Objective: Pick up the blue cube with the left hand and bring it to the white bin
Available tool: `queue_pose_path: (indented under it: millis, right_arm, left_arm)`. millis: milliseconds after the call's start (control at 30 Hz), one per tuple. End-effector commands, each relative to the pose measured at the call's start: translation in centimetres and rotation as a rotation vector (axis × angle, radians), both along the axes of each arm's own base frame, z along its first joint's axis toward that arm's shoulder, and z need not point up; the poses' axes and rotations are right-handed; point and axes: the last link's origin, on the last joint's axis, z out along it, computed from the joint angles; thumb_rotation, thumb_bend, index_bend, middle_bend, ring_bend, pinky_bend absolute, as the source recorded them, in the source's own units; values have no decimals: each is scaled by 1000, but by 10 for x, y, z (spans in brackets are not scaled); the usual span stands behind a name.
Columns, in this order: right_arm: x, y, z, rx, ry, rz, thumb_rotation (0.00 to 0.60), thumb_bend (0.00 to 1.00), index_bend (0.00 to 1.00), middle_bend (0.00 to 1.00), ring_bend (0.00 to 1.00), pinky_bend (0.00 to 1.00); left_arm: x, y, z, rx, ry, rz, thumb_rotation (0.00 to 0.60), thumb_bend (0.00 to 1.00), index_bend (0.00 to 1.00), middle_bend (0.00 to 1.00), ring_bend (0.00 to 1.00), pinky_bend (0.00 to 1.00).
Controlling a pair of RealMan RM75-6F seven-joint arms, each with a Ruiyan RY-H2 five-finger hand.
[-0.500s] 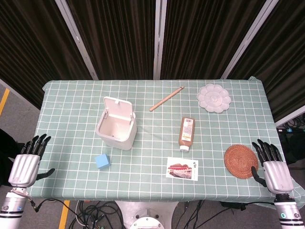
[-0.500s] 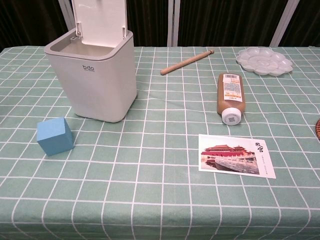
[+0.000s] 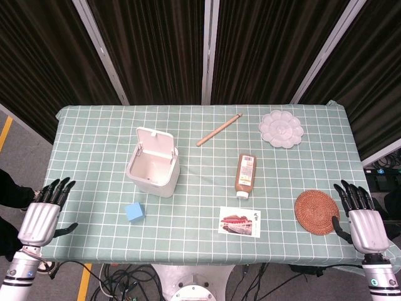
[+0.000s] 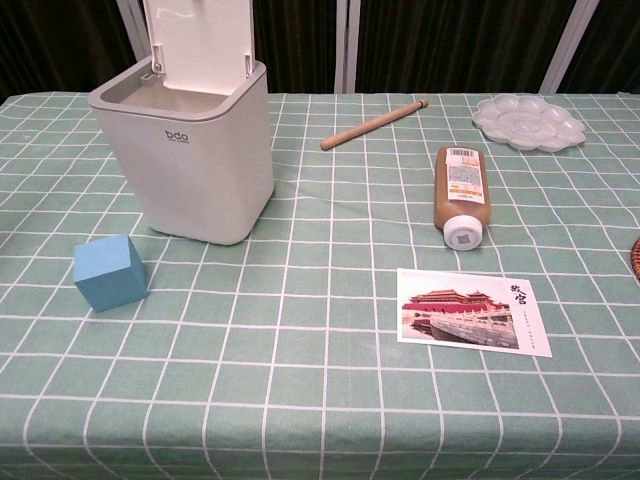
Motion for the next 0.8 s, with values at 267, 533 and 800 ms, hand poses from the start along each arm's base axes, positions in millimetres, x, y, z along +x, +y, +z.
queue_pose_path:
  millis: [267,533,800]
  right_arm:
    - [-1,-4,14,-37,9,1,600,359,0,0,0,0]
    - [-4,-3,8,-17,6,-10,600,360,0,0,0,0]
    - [-7,-3,7,-11,7,-18,600,359,0,0,0,0]
  left_arm:
    - [23,12,-42,-211,-138,-44,600,0,60,35,4,144]
    - [36,26,-76,-321,-104,-90,600,0,72,48,5,145]
    - [48,43,-96,-359,-97,-114,600,0,101,92,29,179]
